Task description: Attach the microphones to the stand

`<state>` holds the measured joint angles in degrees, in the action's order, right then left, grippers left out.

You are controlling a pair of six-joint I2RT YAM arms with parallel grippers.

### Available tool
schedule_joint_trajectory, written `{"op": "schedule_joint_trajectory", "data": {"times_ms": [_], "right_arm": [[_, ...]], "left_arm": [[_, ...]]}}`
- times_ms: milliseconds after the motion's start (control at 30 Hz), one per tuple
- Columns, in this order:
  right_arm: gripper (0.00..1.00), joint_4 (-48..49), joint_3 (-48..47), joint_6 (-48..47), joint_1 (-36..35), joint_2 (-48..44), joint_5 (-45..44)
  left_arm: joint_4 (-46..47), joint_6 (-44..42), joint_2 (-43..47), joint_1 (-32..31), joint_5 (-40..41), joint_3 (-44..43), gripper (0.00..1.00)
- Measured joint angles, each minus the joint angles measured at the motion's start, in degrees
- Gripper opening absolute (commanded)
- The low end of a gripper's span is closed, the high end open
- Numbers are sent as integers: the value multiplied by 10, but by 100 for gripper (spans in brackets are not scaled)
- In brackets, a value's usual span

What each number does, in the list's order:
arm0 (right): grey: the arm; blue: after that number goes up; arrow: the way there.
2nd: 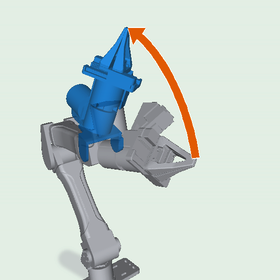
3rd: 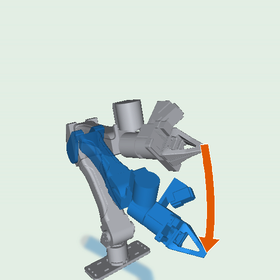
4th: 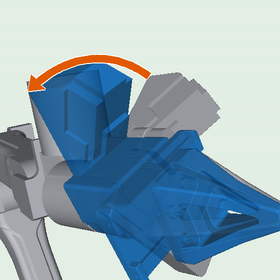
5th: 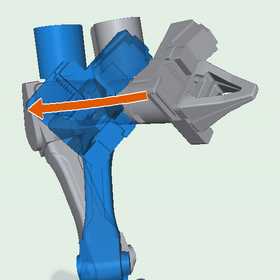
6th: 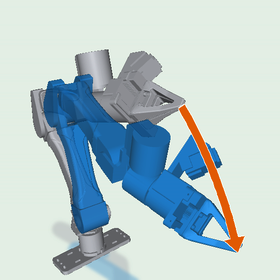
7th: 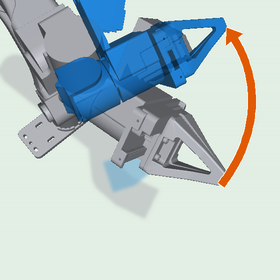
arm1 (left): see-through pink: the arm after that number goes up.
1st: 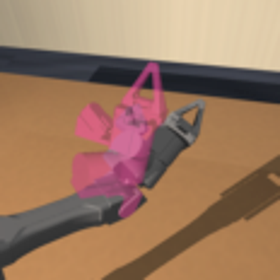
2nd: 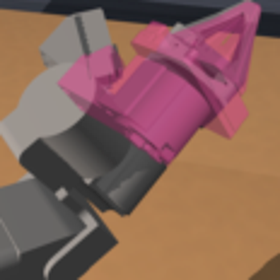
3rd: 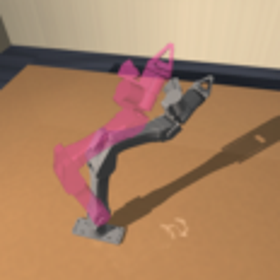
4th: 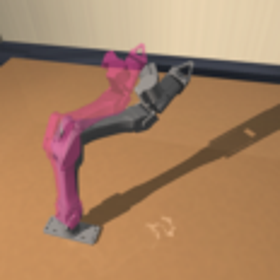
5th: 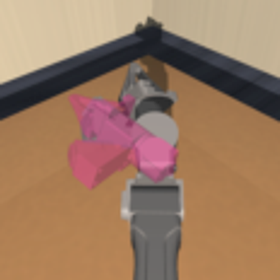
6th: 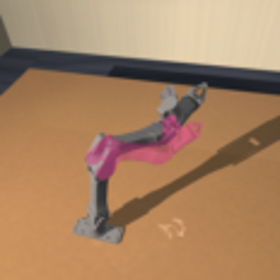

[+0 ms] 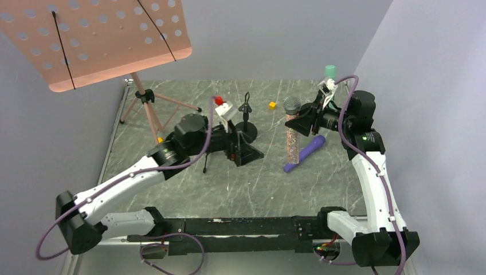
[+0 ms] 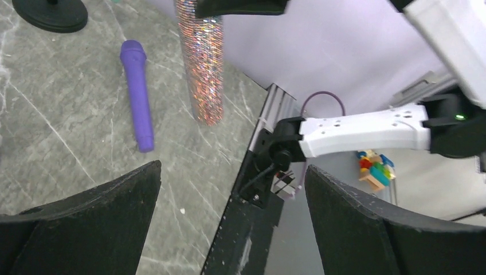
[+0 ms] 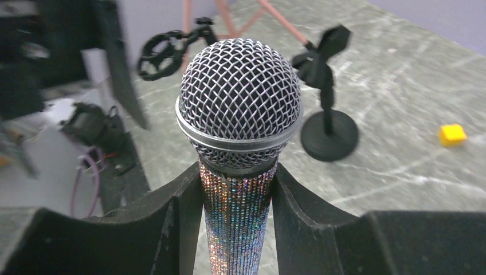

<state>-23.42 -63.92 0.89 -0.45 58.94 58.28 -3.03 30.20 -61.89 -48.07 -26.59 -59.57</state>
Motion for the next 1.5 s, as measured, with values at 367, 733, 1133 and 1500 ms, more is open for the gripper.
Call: {"op": "schedule_joint_trajectory", "data": {"times_ms": [367, 733, 1133, 1500], "right_arm": [[10, 129, 56, 87, -9, 2, 137], [10, 190, 95, 133, -9, -8, 180], [28, 201, 97, 137, -6, -10, 185], [100, 82, 53, 21, -7, -16, 199]], "left_arm": [[179, 0, -156, -105, 142, 3, 96], [234, 24, -245, -113, 200, -41, 81], [259, 40, -251, -114, 161, -50, 0], [254, 40, -192, -102, 148, 14, 0]]}}
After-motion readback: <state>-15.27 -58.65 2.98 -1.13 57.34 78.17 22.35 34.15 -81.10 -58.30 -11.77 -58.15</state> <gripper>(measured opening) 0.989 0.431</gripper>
